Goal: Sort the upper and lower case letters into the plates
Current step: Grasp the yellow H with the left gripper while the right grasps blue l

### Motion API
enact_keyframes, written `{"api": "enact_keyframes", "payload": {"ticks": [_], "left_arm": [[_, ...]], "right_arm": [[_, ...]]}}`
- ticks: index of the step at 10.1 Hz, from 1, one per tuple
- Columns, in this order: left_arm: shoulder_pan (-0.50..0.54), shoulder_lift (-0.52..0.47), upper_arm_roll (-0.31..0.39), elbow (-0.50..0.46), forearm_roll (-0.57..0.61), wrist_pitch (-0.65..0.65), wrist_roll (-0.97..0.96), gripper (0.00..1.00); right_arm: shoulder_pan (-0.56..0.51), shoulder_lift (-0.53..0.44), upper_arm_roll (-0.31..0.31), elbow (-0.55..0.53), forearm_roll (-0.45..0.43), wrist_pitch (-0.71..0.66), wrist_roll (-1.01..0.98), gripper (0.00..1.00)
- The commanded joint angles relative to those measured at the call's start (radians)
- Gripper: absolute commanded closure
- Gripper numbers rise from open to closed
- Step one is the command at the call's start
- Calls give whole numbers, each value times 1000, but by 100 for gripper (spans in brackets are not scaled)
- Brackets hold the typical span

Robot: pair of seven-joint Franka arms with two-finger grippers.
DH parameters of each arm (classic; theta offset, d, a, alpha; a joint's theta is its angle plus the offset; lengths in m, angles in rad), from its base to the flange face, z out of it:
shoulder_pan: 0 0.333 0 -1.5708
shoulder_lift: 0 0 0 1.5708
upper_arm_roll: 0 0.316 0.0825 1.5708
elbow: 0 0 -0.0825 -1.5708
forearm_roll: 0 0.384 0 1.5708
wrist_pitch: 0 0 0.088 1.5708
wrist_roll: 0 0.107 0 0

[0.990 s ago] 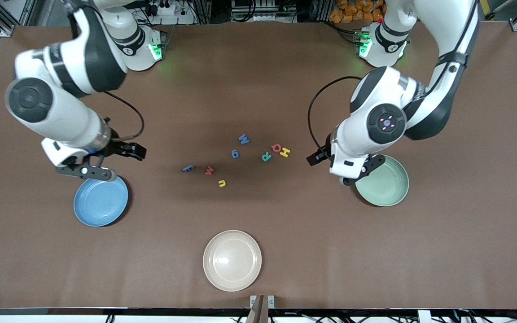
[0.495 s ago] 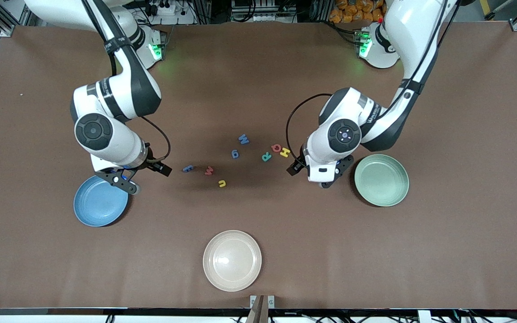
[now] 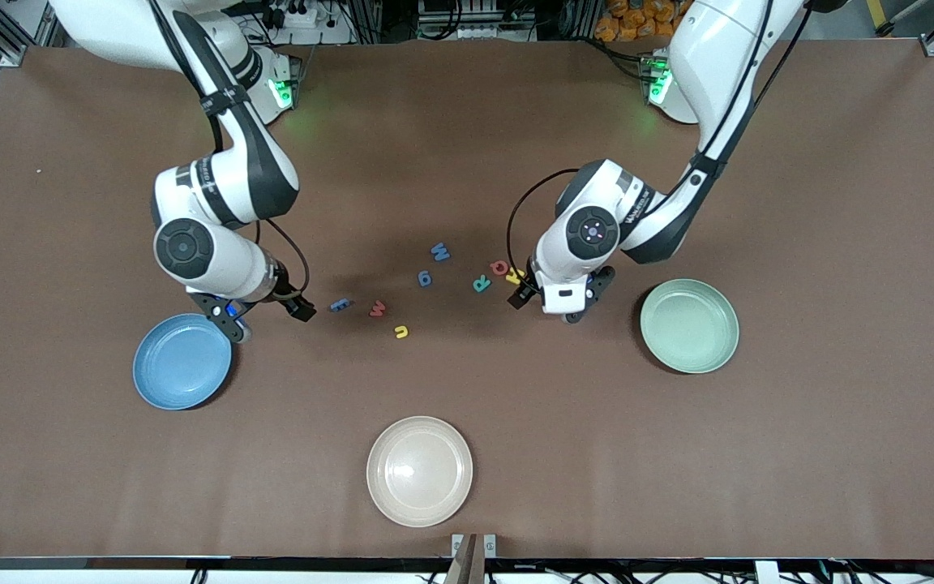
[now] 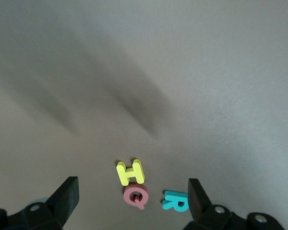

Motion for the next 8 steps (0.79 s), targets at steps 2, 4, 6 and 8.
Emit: {"api": "enact_keyframes", "payload": {"ticks": [2,4,6,8], "left_arm": [[-59,82,11,-18,77,112,-91,0],[-73,100,11,-30,77,159,-117,0],[-73,100,11,-36,77,159,-119,0],[-75,108,13,-36,77,162,-120,3]], "right_arm": [[83,7,1,-158,24,238,90,0],[100,53,-1,-160,24,302,120,0],[103,84,-1,-159,22,344,143,0],[88,87,-2,-154,16,347,141,0]]}}
